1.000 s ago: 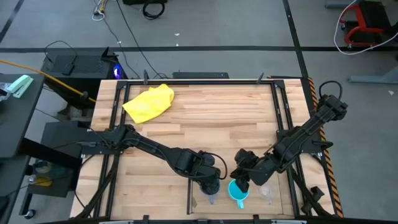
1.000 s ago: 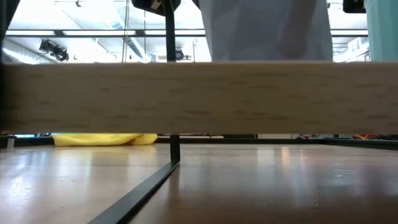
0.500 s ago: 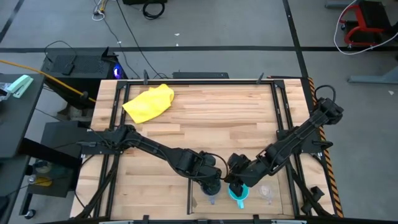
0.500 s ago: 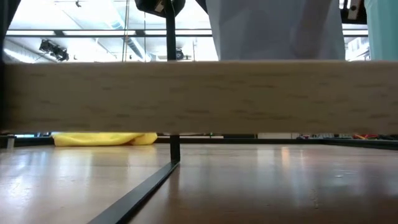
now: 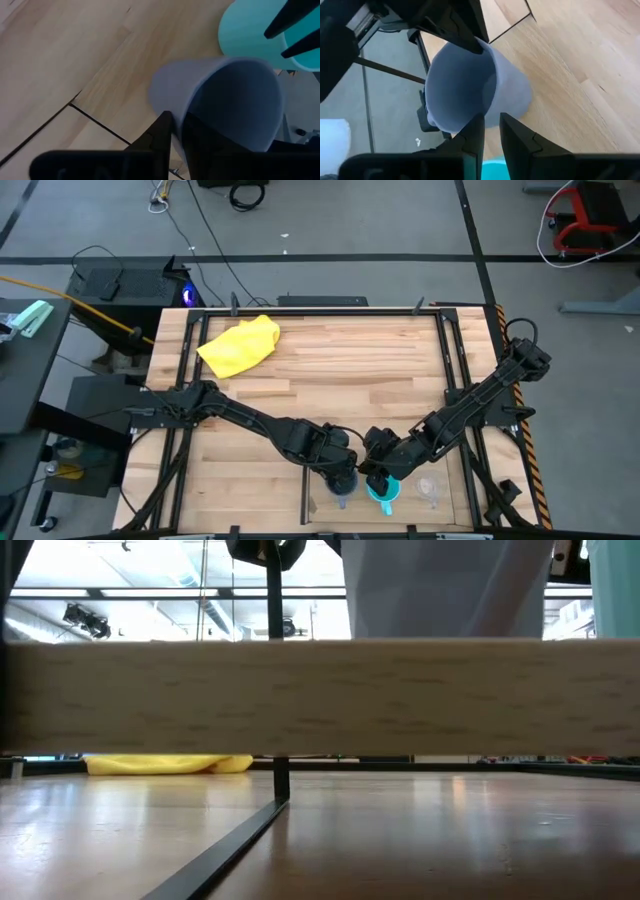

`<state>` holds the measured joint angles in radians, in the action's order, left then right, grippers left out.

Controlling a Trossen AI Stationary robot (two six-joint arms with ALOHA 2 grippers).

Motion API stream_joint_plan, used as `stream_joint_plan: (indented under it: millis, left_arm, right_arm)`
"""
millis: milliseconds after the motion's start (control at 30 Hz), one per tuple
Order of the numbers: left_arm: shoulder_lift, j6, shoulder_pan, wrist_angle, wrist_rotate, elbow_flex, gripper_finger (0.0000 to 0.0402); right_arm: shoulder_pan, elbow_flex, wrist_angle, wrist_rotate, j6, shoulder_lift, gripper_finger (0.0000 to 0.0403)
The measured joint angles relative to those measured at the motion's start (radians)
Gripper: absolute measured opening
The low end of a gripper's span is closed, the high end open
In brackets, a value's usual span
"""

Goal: Stack small to large cups/mugs on shelf
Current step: Put the purple mug on the shelf

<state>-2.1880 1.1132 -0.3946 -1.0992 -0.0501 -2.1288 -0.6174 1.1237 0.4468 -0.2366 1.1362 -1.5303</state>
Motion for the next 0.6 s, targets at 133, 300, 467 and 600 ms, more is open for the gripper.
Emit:
stream_joint_plan:
  millis: [133,300,467,600]
  left_arm:
    - [0.0,-0.007,0.0,0.007,0.006,0.0,0.0041]
    - [0.0,-0.01,0.0,0.01,0.009,0.0,0.0045]
    - [0.0,-0.006,0.001,0.014,0.009,0.0,0.0057]
    - [0.002,0.001,0.001,0.015,0.011,0.0,0.0063]
  right_arm:
    - [0.0,0.0,-0.001,0.008,-0.007,0.0,0.0066]
    - [0.0,0.0,0.0,0.011,-0.011,0.0,0.0066]
    - [0.0,0.0,0.0,0.011,-0.014,0.0,0.0066]
    - [0.0,0.0,0.0,0.011,-0.014,0.0,0.0066]
